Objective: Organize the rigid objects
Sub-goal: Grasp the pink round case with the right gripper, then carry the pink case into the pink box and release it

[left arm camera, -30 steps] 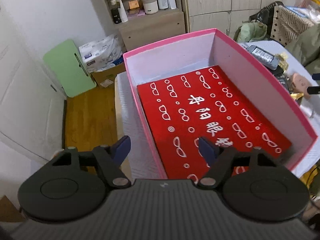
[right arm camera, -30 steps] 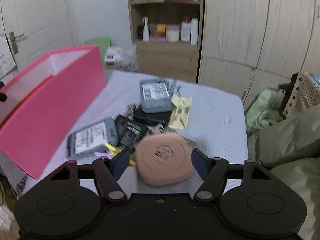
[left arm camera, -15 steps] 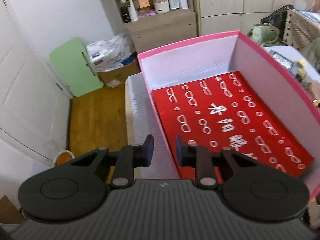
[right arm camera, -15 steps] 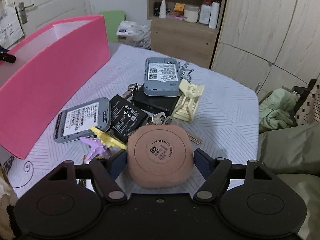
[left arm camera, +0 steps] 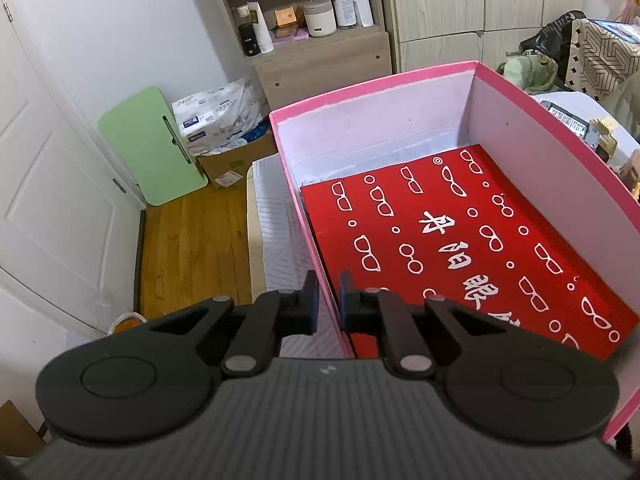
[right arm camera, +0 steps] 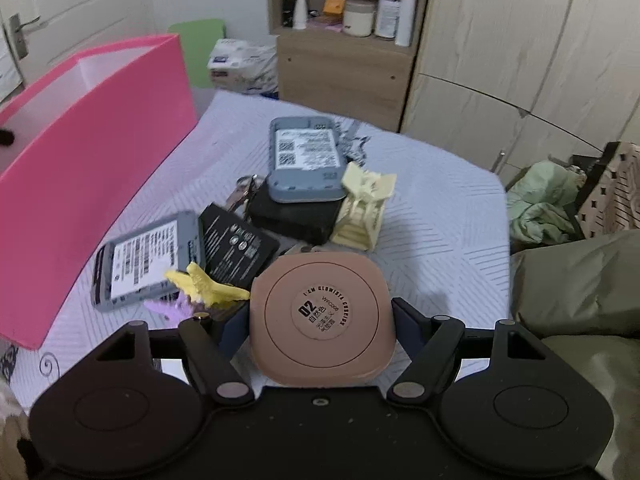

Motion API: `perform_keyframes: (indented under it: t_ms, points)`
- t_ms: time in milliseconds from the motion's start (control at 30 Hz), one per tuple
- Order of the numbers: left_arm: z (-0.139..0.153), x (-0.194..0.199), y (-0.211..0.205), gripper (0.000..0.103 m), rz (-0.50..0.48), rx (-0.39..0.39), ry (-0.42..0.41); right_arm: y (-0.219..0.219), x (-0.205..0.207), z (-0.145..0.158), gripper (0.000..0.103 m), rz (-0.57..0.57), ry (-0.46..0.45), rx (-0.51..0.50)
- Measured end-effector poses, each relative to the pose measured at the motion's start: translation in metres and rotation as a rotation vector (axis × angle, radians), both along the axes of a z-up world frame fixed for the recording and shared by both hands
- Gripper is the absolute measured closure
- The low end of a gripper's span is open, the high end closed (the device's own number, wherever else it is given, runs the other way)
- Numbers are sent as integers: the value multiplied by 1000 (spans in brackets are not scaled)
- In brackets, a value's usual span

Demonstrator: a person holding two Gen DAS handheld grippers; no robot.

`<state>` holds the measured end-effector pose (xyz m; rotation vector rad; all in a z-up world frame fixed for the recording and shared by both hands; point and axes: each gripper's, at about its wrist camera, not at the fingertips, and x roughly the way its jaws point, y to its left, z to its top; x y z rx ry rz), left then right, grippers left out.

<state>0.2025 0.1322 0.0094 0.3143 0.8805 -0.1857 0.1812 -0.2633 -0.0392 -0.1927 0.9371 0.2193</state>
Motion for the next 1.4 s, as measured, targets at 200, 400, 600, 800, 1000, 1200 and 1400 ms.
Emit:
perform_keyframes:
  t_ms: [200,400,600,800,1000,1200,1400]
  points:
    - [0,-1,0,94,1,-1,2,3,-8,27,25,-24,-74,6]
    - [-2,-5,0,95,0,-7,-46,42,-14,79,25,70,-184,80]
    - [-2,-4,6,94,-2,-22,-44,125,7,120,25,314,-164,166]
    - [-2,-2,7,95,18,-54,-44,208,74,91,25,373,107,283]
    - [-3,-2,9,94,28,-84,-47,253,123,45,25,299,292,329]
    - [-5,-3,13,94,29,-108,-54,283,133,13,25,271,358,312]
    - [-5,-3,18,94,33,-136,-52,294,130,-3,25,243,313,205]
